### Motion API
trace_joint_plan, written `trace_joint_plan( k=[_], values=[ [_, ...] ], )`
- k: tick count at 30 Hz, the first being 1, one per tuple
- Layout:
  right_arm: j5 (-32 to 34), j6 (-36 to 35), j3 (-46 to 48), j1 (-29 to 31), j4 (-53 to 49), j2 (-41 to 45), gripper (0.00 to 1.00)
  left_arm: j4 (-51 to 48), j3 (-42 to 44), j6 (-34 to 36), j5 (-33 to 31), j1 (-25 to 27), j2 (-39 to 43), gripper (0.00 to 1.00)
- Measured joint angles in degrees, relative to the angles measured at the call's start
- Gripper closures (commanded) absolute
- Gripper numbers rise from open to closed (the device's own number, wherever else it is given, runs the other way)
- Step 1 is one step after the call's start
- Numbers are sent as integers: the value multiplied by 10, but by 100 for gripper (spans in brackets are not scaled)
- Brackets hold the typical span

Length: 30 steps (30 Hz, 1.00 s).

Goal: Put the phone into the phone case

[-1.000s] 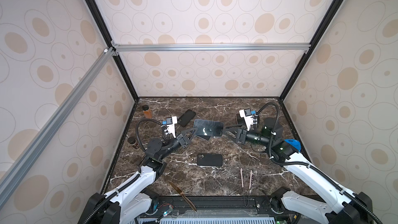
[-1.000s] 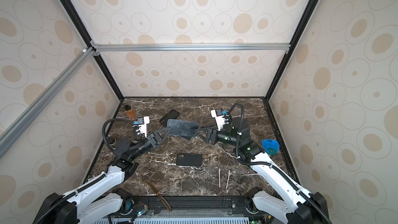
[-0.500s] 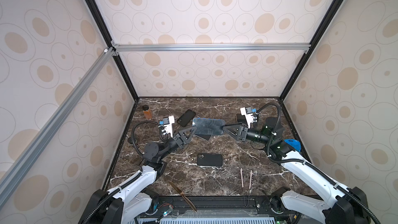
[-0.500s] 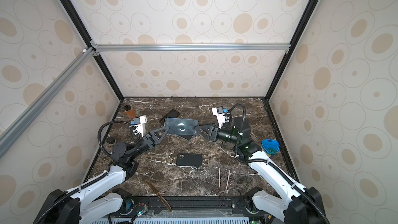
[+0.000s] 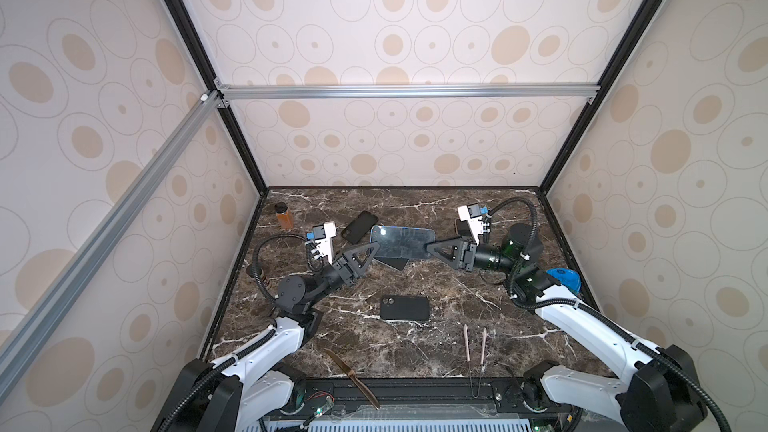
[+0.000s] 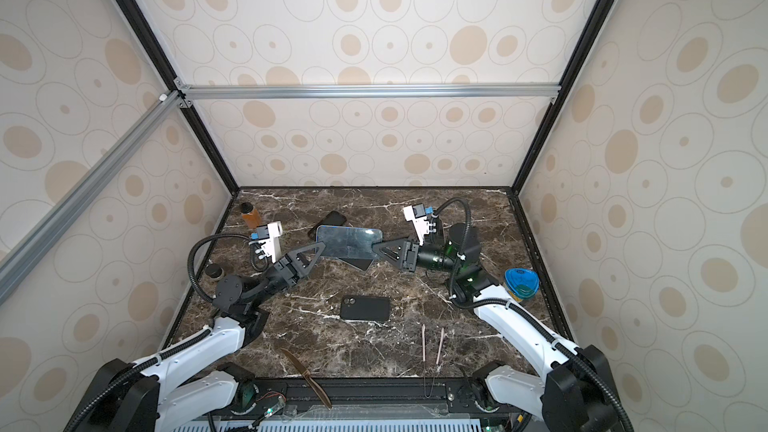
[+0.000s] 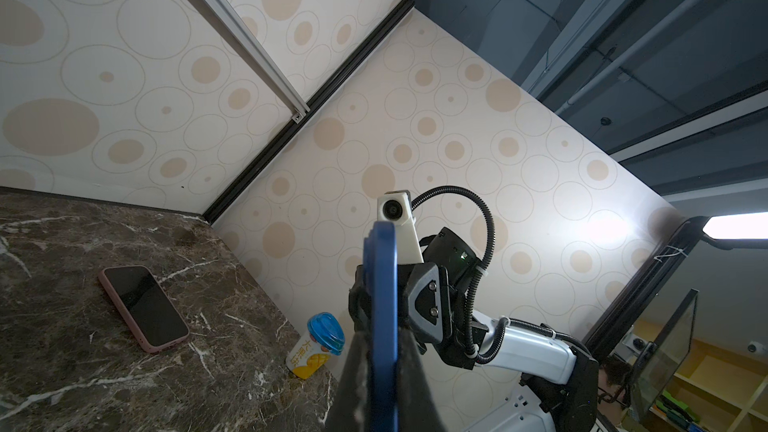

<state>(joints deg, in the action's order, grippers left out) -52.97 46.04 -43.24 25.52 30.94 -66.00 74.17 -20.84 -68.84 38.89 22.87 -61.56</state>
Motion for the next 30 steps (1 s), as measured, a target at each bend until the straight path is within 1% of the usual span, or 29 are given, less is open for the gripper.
trace_joint_plan(
  k=[5, 9, 14, 21, 28, 30],
  values=[
    [-13, 21, 0, 0, 38, -9, 65, 10, 0, -2, 0, 0, -1, 100],
    [-20, 33, 0, 3, 57, -18, 67, 16, 0, -3, 0, 0, -1, 100],
    [-25, 40, 0, 7, 69, -21, 75, 21, 0, -4, 0, 0, -1, 100],
    [-26, 41, 0, 12, 78, -22, 80, 35, 0, -6, 1, 0, -1, 100],
    [-28, 45, 0, 19, 89, -28, 80, 47, 0, -9, 2, 0, -3, 100],
    [-28, 45, 0, 21, 91, -31, 83, 49, 0, -9, 4, 0, -5, 100]
  ],
)
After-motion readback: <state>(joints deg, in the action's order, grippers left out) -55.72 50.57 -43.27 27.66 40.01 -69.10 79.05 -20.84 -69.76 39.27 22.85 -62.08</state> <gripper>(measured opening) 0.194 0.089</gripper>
